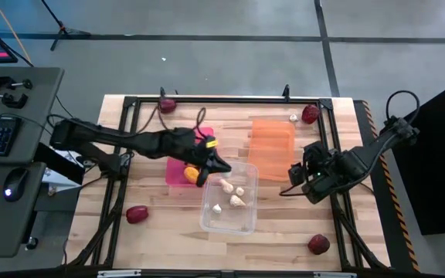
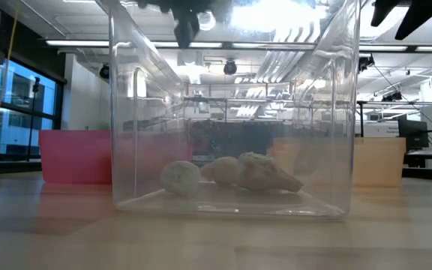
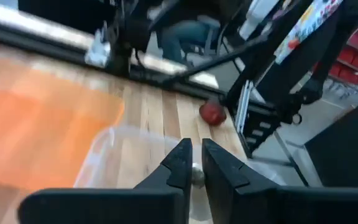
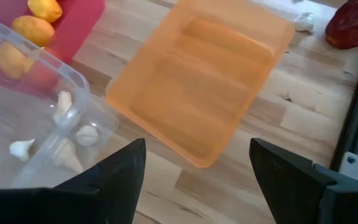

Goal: Sort produce into baskets
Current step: Put the garlic into the transparent bin, then put the apple into the orange bin

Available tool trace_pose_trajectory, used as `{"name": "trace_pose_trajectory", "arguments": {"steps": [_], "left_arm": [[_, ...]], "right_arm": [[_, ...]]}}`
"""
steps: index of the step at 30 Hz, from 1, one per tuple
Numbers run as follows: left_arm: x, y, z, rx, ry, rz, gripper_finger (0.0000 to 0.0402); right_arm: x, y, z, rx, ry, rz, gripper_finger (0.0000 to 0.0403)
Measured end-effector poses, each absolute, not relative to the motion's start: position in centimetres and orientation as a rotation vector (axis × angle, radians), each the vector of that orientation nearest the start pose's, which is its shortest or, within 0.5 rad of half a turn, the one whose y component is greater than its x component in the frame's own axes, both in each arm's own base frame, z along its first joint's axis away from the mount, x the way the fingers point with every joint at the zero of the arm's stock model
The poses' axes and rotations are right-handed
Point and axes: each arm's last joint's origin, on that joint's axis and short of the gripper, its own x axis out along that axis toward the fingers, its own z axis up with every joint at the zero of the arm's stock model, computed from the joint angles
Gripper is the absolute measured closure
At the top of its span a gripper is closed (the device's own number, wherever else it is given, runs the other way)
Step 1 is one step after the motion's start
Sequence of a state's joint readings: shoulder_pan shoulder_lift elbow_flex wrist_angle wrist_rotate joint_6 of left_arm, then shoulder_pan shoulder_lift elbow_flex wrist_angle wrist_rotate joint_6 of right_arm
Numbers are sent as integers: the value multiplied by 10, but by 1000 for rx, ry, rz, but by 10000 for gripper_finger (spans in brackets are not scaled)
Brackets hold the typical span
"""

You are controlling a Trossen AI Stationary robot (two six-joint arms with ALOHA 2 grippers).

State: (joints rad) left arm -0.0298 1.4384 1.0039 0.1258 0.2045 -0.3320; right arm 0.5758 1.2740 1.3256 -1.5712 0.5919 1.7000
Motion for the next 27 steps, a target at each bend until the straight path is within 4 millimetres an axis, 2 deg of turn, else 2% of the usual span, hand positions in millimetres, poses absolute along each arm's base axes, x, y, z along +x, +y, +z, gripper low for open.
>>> {"name": "trace_pose_trajectory", "arguments": {"steps": [5,11,13,16,20,24,27], "left_arm": [[334,-21,269,-384,415,-259,324],[333,-27,270,-373,425,-319,247],[331,-21,278,-375,421,-305,228],[323,-4,305,-333,370,-267,210],[301,23,339,-277,274,-174,202],[277,46,361,-280,192,-84,201],[263,56,372,-285,151,-43,201]], "right_arm": [[167,91,336,650,870,-932,126],[167,93,335,670,927,-899,126],[169,95,335,709,941,-875,126],[175,103,334,814,1044,-779,126],[183,131,323,924,1246,-687,126],[182,167,299,1014,1456,-832,126],[181,198,280,1099,1508,-952,126]]}}
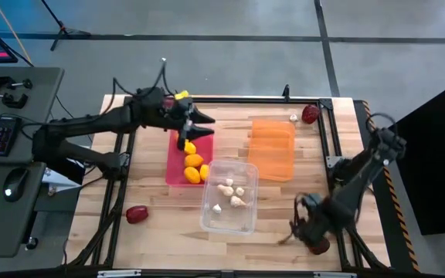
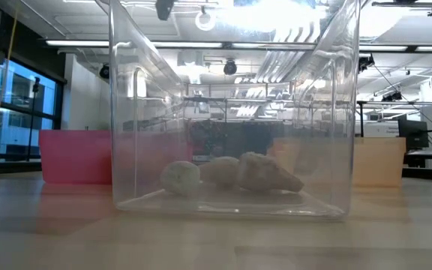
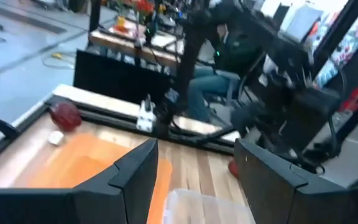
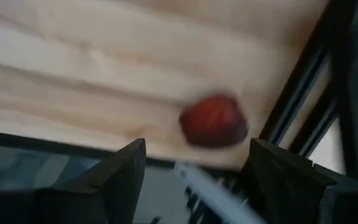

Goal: Sort produce into baskets
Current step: Put the apple into the orange bin

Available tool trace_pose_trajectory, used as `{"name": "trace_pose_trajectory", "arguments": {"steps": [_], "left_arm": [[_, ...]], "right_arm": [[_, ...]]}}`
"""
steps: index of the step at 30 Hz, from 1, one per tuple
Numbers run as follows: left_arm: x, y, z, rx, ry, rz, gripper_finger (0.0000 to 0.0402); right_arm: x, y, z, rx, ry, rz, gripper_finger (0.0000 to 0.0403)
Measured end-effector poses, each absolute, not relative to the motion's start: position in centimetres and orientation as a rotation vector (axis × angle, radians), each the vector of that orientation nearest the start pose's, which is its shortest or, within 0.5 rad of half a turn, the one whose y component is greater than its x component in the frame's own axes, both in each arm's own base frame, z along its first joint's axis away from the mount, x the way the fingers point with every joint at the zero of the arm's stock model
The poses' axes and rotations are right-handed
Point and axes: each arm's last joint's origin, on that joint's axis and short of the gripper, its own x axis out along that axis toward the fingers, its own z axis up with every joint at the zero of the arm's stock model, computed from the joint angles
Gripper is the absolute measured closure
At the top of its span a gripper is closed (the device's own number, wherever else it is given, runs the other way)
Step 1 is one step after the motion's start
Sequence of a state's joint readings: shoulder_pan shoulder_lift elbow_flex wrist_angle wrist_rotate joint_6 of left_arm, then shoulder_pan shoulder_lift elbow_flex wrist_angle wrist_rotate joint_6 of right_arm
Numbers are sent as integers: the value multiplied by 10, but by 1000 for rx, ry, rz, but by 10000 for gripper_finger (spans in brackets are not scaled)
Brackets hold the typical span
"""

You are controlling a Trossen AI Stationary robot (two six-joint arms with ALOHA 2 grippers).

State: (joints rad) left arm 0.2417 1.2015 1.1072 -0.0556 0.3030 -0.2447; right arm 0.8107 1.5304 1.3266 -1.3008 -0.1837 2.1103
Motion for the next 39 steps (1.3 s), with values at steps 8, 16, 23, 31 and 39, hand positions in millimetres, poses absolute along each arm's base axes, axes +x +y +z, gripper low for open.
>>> {"name": "trace_pose_trajectory", "arguments": {"steps": [8,16,23,31,39], "left_arm": [[255,62,377,-271,130,-19,201],[257,62,376,-273,136,-19,201],[257,62,376,-315,133,-27,201],[256,61,377,-334,130,-26,201],[256,62,377,-350,129,-20,201]], "right_arm": [[181,252,246,1257,1624,-1064,126],[181,259,216,1112,1704,-1258,126],[170,264,194,1199,1740,-1148,126],[159,245,185,1205,1726,-1101,126],[155,237,146,1281,1739,-970,126]]}}
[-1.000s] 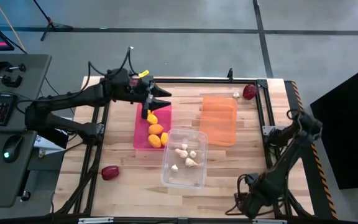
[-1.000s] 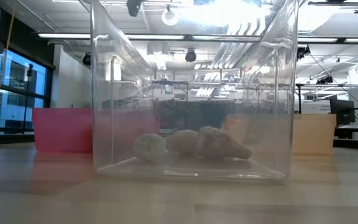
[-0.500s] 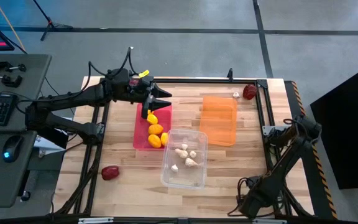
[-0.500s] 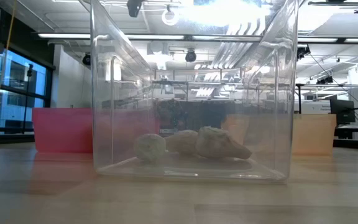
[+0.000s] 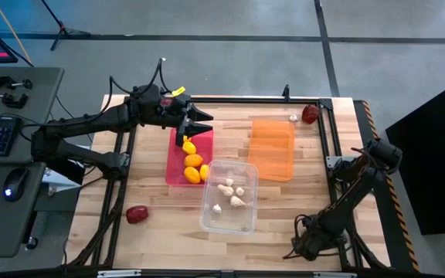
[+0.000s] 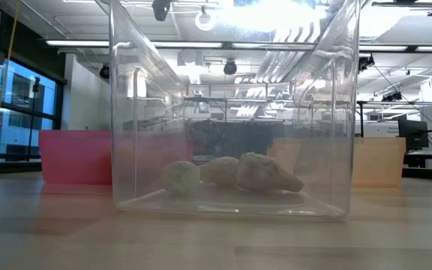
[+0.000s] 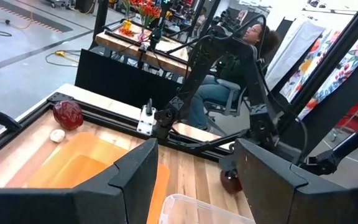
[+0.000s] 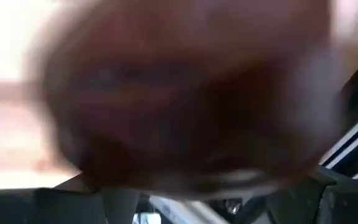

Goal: Sort produce into baskets
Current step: Put the apple into the orange bin

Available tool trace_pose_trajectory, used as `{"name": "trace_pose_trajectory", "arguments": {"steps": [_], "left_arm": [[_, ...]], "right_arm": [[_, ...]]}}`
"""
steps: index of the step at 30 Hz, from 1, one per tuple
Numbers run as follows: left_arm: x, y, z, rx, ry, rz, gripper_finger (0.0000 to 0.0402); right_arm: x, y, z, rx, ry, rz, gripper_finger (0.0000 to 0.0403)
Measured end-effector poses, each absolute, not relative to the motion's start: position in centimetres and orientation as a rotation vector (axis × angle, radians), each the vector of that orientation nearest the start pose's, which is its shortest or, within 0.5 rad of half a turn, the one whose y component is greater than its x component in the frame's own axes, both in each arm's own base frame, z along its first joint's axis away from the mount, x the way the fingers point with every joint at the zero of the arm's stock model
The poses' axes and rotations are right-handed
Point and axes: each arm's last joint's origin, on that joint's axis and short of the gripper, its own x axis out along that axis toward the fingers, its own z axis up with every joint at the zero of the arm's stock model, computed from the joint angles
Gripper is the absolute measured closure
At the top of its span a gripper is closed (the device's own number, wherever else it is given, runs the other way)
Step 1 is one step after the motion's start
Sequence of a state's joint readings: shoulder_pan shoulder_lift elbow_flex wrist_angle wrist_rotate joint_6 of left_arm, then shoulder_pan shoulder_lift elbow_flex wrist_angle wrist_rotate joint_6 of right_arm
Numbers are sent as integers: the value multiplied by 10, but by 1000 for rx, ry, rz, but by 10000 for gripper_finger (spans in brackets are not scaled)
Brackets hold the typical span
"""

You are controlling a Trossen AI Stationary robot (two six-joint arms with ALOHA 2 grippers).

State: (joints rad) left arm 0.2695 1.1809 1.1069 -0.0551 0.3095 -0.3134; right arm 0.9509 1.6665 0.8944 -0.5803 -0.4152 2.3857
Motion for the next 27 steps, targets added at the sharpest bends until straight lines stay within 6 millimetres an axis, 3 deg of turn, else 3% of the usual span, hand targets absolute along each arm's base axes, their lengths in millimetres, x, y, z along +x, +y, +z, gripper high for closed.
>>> {"name": "trace_pose_trajectory", "arguments": {"steps": [5,9,14,21,24,27], "left_arm": [[256,62,377,-356,129,-18,201],[256,62,377,-359,129,-17,201],[255,63,377,-359,128,-12,201],[254,69,376,-372,138,13,201],[253,70,374,-378,153,20,201],[253,70,374,-379,158,20,201]], "right_arm": [[157,229,142,1248,1743,-972,126],[162,233,157,1235,1742,-830,126],[162,226,208,1148,1696,-685,126],[144,183,293,1028,1583,-638,126],[132,166,312,950,1422,-681,126],[123,151,320,754,1363,-618,126]]}}
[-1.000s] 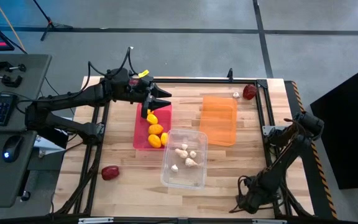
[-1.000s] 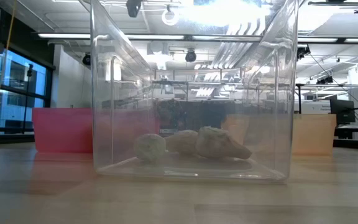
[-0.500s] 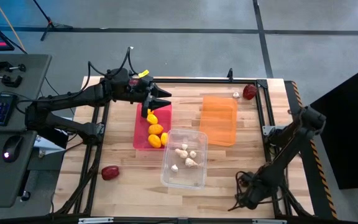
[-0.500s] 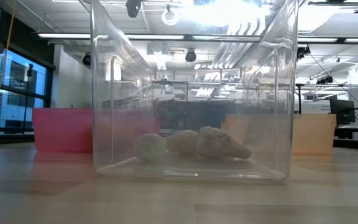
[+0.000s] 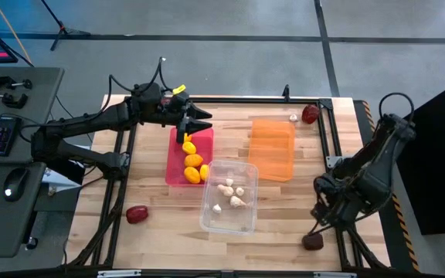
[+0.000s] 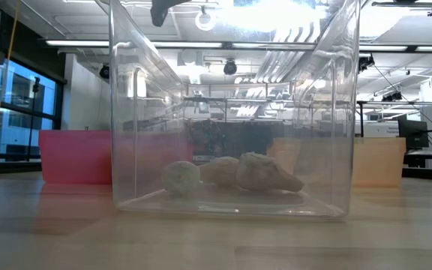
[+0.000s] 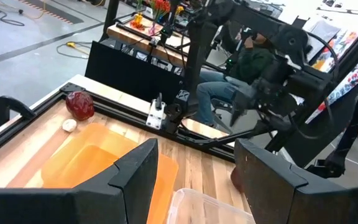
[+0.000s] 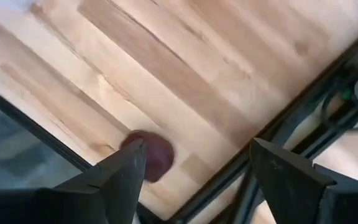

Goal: Sort produce into baskets
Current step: Put the apple into the orange bin

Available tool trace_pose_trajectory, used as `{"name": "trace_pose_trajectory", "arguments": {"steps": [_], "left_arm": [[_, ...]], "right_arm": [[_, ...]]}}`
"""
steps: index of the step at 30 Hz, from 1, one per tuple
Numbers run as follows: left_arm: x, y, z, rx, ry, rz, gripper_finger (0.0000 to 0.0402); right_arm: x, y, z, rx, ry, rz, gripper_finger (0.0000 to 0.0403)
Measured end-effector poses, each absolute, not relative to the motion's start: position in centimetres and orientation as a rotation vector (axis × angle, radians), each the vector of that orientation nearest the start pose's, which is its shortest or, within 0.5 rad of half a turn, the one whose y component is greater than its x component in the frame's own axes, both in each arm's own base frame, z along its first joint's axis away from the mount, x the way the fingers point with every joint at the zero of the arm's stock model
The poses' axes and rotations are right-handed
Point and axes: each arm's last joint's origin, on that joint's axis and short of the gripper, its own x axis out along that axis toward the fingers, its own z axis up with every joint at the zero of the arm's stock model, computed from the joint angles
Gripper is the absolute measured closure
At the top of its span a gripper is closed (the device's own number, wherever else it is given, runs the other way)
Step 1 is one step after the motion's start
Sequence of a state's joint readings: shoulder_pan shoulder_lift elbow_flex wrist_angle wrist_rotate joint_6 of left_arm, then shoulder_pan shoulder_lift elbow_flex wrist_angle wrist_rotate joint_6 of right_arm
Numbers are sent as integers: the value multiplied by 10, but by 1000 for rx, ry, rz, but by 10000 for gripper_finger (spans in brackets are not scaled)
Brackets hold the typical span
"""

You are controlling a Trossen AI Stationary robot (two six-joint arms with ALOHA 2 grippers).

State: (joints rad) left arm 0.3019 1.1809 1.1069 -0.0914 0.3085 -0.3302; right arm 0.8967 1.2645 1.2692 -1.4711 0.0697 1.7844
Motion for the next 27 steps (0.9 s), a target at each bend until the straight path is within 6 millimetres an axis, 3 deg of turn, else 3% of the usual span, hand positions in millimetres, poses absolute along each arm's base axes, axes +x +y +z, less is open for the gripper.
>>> {"name": "trace_pose_trajectory", "arguments": {"steps": [5,11,19,27], "left_arm": [[253,70,374,-379,157,18,201],[253,70,374,-378,154,18,201],[253,70,374,-377,151,16,201],[253,70,374,-378,152,16,201]], "right_arm": [[122,142,326,740,1301,-602,126],[121,144,316,827,1348,-662,115],[137,170,281,947,1445,-348,12],[133,177,262,1042,1493,-378,39]]}}
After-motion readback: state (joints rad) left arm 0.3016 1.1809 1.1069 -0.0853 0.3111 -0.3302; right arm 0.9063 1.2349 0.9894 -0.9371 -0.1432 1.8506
